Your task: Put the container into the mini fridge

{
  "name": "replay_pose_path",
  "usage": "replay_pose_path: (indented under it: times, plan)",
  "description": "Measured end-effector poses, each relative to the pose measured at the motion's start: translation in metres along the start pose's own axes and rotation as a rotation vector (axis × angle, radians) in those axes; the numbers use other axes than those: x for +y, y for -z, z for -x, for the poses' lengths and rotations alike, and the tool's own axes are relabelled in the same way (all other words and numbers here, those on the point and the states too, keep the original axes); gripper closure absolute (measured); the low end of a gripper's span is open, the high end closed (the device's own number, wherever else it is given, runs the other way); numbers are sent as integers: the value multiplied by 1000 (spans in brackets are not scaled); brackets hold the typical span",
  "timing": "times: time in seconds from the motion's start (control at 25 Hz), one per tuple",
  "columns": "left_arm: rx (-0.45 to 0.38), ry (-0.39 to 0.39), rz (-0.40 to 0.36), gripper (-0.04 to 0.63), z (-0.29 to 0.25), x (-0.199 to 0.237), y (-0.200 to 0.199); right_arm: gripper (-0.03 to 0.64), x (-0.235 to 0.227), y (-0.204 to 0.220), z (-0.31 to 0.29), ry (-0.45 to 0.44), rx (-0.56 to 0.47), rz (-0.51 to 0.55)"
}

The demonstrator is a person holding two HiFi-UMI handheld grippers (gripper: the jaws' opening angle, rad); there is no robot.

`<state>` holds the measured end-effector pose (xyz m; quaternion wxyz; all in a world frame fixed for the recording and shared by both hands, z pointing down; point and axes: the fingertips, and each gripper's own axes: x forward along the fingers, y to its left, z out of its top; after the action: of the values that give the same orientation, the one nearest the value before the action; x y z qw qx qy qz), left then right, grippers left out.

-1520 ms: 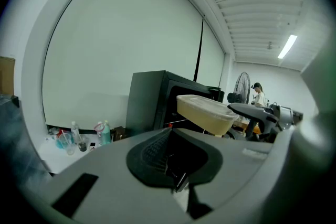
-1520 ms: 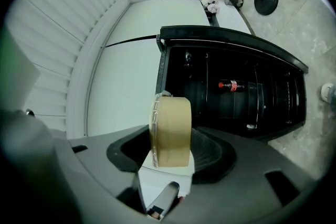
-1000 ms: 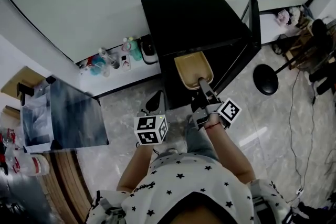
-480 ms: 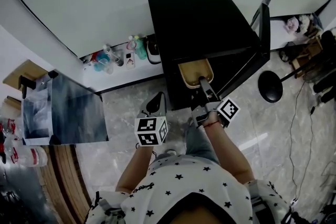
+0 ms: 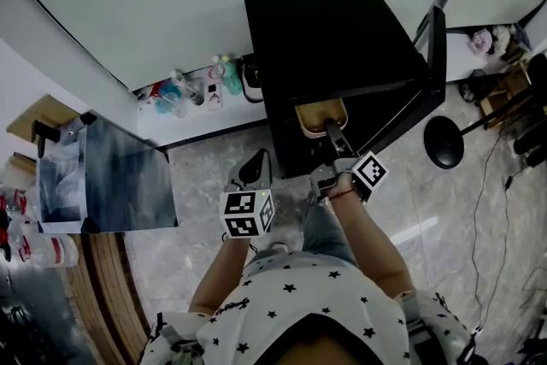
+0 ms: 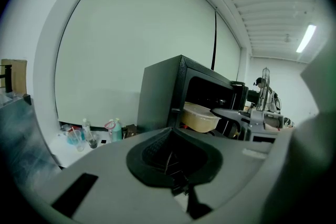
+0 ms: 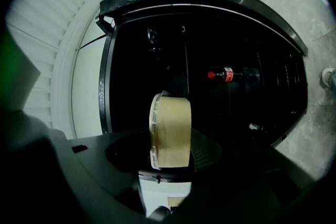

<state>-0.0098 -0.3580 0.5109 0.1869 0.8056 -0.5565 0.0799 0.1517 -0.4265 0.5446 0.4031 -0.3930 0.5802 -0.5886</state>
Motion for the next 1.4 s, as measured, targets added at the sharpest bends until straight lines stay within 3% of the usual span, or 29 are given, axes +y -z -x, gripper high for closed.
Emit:
replay_pose_path:
  times: [0.92,1.2,1.4]
  plan:
    - [-6,-6,15,583,1,8,-2,397,-7,-17,-40,-41,-74,48]
    - [-6,-6,13,583,5,9,-2,396,-8,-17,-43,-15,-79,39]
    - [-8,-4,10,583,9,10,-3,342,-8,-16,-37,-18,-71,63]
